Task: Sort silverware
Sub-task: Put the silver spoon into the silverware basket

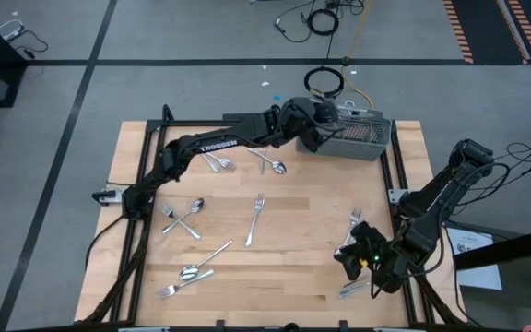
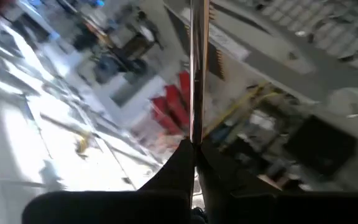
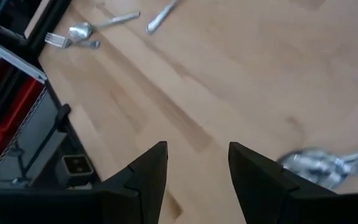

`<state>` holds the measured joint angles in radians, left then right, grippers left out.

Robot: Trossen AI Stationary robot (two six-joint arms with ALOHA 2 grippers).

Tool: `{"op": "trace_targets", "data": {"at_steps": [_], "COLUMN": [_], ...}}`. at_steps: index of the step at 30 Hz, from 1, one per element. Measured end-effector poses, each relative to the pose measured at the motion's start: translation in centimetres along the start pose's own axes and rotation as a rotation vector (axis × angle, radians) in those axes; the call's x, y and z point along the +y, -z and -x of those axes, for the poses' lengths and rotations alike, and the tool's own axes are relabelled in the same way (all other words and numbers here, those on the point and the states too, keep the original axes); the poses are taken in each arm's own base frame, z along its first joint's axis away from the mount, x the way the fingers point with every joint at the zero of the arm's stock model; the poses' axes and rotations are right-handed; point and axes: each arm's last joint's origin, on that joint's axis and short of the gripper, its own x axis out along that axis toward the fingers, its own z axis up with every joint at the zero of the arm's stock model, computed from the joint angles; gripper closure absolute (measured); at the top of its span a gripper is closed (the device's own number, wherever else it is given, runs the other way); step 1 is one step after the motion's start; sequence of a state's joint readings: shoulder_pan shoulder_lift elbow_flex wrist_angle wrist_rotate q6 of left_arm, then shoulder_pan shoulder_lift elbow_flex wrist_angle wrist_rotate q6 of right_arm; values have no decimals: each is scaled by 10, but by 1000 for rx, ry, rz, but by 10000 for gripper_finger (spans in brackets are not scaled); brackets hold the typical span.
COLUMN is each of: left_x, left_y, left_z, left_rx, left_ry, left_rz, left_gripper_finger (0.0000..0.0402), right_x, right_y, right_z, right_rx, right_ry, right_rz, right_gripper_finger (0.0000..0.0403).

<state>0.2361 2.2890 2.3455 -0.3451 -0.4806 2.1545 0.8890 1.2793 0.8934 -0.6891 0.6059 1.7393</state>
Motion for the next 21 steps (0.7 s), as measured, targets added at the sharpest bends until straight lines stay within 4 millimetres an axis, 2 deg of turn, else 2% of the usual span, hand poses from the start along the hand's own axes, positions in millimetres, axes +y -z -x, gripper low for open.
{"op": "trace_targets", "data": {"at_steps": [4,8,13,17,21], "left_x": [0,-9,-17,-19,-24], "left_y": [9,22,29,22,-2], "left_z": [-4,-11,-20,-31,-40], "left_rx": [27,17,17,38,8], "left_ry": [-33,-42,-53,-90,-70], "left_rz": [-54,-88,-140,-157,-227], "left_gripper_finger": [381,380,380,380,380], "right_x": [3,7,7,3,-5], "right_y": [3,5,5,5,1], "right_z": [0,1,1,0,-1], "right_rx": [81,148,150,143,117], "right_ry": [-21,-42,-41,-10,64], "right_rz": [-50,-80,-71,-2,78], "right_gripper_finger": [241,241,241,241,241]}}
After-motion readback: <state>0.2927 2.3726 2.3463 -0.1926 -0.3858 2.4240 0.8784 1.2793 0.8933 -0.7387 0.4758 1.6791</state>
